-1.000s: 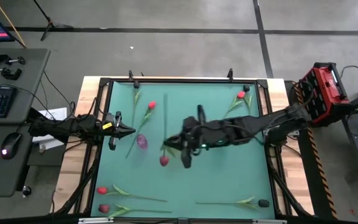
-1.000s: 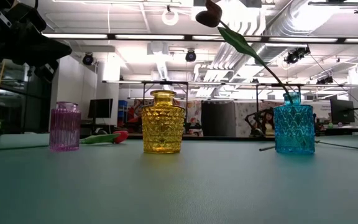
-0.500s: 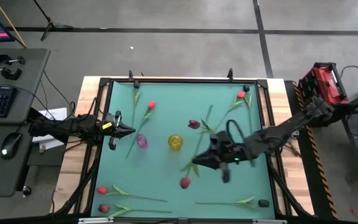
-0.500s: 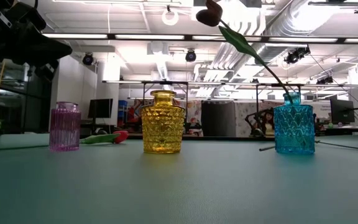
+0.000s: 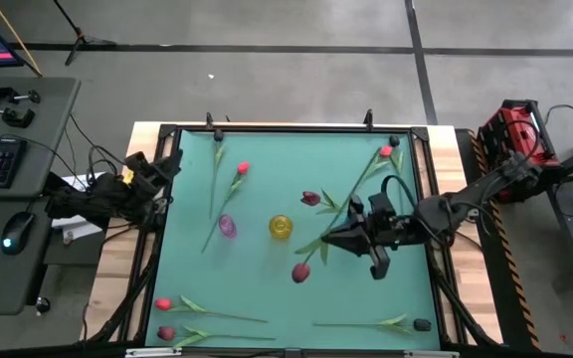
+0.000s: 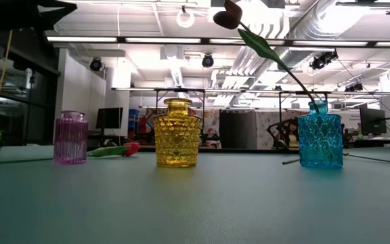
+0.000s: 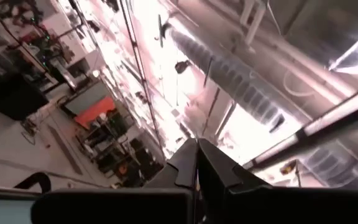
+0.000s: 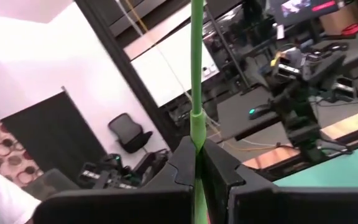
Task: Sort flowers into vase by color
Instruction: Put the right dark red flower into the blue vase
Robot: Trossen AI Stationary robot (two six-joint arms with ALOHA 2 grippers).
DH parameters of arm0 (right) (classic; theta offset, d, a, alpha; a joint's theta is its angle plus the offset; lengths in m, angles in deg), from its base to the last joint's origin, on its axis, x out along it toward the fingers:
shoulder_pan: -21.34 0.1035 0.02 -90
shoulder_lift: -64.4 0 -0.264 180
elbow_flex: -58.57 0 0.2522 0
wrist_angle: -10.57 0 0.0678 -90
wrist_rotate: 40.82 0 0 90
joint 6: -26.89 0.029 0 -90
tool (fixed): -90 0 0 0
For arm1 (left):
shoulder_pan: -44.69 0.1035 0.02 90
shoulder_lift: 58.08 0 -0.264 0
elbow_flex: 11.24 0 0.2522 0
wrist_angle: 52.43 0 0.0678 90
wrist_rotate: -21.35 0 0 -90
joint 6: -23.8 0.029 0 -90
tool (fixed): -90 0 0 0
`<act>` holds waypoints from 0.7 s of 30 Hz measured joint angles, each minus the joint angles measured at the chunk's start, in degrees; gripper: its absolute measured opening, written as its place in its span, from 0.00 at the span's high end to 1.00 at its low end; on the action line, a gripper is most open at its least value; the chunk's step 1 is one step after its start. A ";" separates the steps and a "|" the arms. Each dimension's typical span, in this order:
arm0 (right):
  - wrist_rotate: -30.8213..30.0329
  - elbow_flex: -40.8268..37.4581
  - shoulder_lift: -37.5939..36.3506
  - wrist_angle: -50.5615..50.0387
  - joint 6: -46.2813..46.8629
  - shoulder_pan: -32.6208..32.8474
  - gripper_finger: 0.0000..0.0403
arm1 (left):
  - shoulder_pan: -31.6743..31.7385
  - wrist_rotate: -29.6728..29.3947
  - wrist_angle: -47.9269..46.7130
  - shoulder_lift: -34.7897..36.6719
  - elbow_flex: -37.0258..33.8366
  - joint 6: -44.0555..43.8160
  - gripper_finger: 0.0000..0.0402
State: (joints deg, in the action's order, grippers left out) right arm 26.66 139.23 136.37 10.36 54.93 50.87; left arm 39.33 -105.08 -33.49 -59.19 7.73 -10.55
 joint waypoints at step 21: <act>19.52 0.00 4.29 5.40 15.47 -20.86 1.00 | 0.67 26.12 -28.15 -35.81 36.29 16.94 0.86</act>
State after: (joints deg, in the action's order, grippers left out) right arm 46.18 139.23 140.67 15.75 70.39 30.02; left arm 40.00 -78.95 -61.63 -94.99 44.02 6.39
